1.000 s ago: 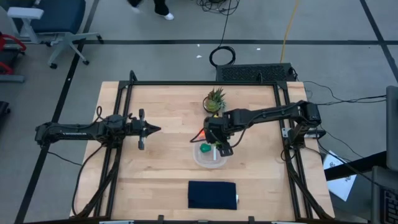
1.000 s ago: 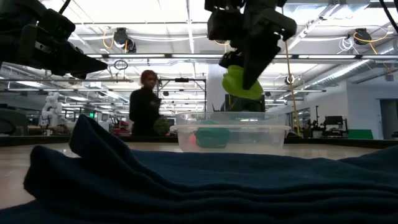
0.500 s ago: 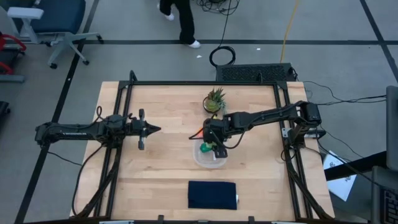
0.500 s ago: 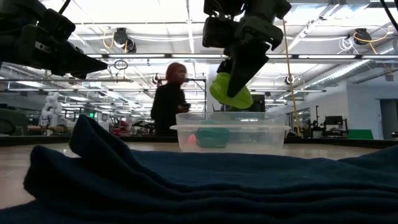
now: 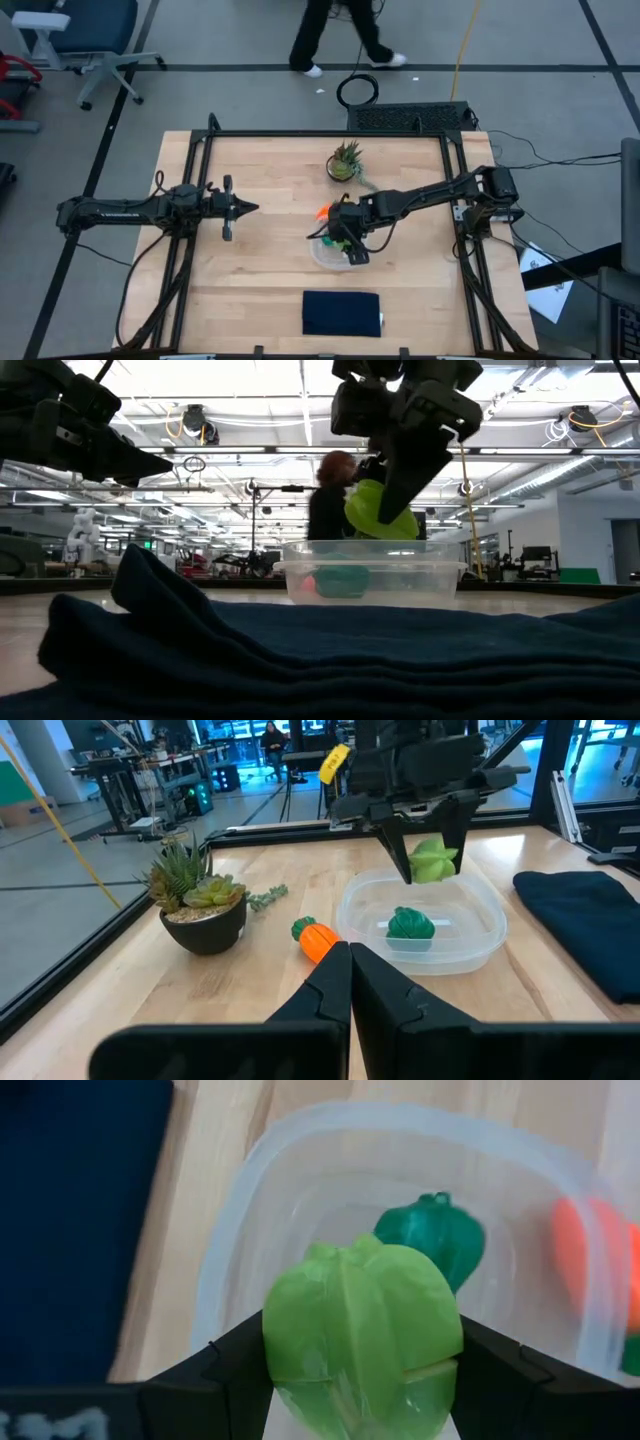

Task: Pick and placing Produce into tupperware
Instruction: Put the star fruit into the transparent bin

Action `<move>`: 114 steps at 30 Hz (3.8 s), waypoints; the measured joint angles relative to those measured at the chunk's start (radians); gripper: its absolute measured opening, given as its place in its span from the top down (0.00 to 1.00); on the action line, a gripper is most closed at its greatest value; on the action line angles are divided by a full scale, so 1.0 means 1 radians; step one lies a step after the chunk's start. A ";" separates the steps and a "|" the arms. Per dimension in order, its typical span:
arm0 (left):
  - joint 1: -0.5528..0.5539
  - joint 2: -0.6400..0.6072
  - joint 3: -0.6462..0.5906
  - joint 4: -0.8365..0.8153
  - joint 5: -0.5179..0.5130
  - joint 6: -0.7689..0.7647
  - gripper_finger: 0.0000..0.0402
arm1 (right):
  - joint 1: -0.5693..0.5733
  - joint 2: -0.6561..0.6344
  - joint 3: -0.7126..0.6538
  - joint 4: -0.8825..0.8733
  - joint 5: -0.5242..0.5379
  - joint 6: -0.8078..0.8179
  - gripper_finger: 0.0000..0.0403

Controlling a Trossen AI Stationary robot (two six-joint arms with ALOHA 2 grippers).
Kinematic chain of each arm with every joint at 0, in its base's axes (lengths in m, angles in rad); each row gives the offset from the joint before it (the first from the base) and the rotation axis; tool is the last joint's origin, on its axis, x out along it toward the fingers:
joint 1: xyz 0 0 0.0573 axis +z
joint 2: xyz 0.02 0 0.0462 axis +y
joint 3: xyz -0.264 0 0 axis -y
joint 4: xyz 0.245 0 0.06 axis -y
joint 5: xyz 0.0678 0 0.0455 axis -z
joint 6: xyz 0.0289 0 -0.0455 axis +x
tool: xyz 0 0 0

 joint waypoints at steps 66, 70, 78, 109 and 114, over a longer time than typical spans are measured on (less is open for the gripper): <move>0.000 0.000 0.000 0.001 0.001 -0.006 0.99 | 0.007 -0.001 -0.141 0.169 -0.003 -0.236 0.44; 0.000 0.000 0.000 0.001 0.001 -0.006 0.99 | 0.007 -0.001 -0.141 0.168 -0.003 -0.235 0.44; 0.000 0.000 0.000 0.001 0.001 -0.006 0.99 | 0.006 -0.001 -0.139 0.142 -0.029 -0.205 0.44; 0.000 0.000 0.000 -0.010 0.001 0.002 0.99 | -0.018 0.056 -0.139 0.154 -0.033 -0.233 0.44; 0.000 0.000 0.000 -0.018 0.001 0.007 0.99 | -0.019 0.055 -0.139 0.149 -0.034 -0.243 0.44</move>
